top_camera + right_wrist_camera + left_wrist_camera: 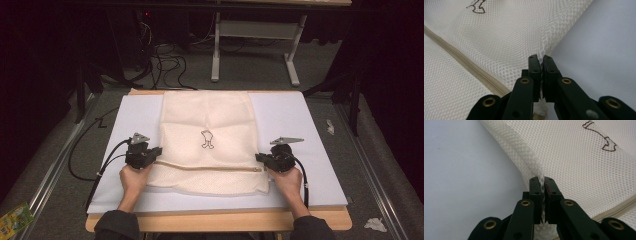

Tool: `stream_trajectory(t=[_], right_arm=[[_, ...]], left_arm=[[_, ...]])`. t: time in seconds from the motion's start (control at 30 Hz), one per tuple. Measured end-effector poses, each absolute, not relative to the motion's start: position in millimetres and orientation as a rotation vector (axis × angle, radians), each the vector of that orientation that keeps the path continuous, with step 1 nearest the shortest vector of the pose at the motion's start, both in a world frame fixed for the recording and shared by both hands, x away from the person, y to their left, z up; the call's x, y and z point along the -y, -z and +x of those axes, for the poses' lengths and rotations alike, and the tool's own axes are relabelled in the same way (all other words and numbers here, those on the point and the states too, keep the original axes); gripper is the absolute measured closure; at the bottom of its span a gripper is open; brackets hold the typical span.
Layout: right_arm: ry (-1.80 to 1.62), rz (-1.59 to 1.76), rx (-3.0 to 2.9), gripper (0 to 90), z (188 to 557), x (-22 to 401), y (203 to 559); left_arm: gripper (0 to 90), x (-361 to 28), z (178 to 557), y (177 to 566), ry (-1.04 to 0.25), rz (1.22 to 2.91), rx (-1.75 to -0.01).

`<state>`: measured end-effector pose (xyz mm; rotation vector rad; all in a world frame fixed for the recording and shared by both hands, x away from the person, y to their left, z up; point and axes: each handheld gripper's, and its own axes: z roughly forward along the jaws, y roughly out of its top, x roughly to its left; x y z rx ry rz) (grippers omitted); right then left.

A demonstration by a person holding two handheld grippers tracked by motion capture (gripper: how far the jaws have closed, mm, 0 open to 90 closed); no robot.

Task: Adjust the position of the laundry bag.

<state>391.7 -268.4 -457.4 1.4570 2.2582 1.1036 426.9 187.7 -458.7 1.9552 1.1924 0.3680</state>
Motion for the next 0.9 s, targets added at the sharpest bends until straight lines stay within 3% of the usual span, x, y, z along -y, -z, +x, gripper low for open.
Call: stream_trajectory(t=[0.9], right_arm=[[-1.074,1.530,-2.190,88.2,388,306,458]], left_arm=[[85.8,-149,432,460,-0.368,1.961,-1.145]])
